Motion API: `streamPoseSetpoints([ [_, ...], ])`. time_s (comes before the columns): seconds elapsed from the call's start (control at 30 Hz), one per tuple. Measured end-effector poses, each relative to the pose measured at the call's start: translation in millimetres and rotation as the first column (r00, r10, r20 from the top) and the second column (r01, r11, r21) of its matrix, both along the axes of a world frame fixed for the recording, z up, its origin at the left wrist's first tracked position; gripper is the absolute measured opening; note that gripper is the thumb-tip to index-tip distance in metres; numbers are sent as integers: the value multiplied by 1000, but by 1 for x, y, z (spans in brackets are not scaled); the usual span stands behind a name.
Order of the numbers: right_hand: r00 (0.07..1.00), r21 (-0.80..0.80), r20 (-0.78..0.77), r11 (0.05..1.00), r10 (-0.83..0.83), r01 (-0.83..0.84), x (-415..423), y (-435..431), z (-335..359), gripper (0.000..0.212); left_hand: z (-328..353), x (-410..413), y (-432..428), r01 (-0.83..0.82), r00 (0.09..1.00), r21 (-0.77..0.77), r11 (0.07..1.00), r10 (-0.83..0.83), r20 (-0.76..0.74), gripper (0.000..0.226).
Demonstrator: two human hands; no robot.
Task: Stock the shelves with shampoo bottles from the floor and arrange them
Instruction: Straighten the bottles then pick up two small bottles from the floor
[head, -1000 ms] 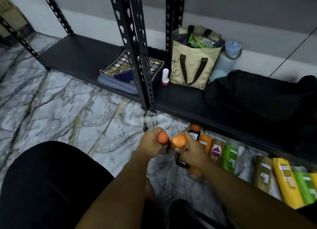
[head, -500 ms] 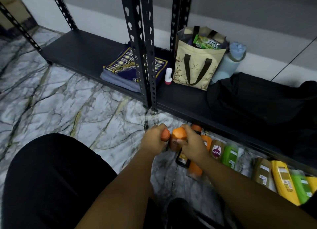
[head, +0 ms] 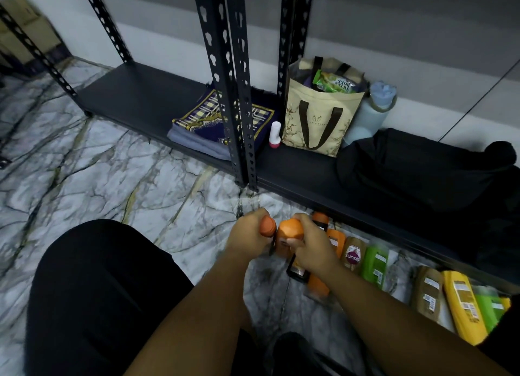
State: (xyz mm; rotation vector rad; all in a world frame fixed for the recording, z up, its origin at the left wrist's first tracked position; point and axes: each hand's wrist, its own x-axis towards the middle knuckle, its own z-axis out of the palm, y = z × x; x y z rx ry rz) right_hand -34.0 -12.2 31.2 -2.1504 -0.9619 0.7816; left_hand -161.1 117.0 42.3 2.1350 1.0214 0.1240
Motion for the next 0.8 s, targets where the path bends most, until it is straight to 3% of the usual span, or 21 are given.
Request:
streamPoseSetpoints([
  [0.2,962,246,-219,945,-160,213,7,0,45,41,49,11,5,-80,970,-191,978,120,210,43],
  [0.37,912,432,-326,818,-251,379,17,7,112,33,114,24,1,-61,860,-297,953,202,468,49],
  [0.53,914,616,-350,686,-203,388,28,5,209,26,210,37,-1,-5,732,-216,976,151,664,45],
  [0.8,986,800,-133,576,-99,166,48,-11,383,33,382,55,0,134,492,-13,991,-55,869,40],
])
